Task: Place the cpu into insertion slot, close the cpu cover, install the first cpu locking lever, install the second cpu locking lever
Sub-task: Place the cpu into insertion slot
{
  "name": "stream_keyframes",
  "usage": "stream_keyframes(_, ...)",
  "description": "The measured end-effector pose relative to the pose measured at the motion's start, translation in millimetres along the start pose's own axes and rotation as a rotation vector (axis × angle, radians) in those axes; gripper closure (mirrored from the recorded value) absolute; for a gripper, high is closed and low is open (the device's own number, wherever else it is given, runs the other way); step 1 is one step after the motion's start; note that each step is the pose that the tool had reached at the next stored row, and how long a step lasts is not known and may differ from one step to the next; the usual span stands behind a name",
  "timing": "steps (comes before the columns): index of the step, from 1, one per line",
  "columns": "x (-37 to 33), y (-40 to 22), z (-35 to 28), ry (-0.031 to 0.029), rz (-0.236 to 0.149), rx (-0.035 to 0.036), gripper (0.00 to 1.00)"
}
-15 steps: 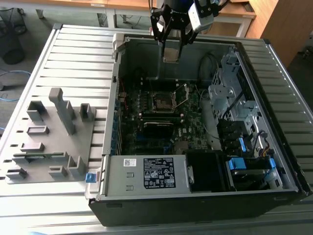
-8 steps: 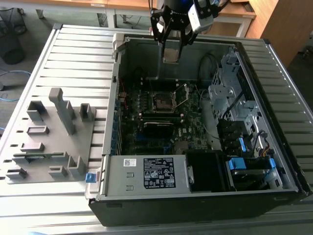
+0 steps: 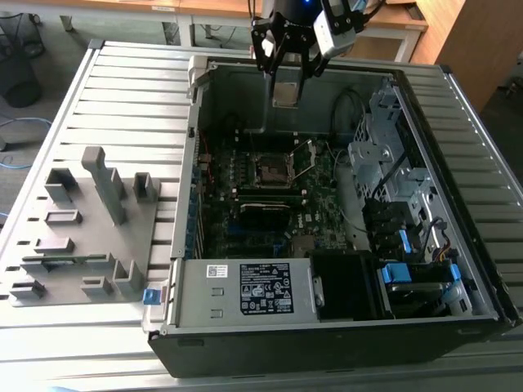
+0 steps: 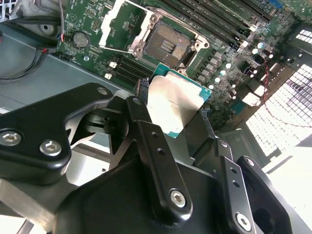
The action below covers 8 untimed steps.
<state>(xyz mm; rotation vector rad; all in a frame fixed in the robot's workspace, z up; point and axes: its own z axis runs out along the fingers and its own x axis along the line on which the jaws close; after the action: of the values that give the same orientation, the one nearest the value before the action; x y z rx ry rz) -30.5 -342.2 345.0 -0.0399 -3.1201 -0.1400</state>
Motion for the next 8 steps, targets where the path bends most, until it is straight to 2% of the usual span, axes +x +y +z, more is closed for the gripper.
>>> stream_keyframes(8, -0.1, -0.3, 3.6, 0.0000, 0.000, 0.0000, 0.46)
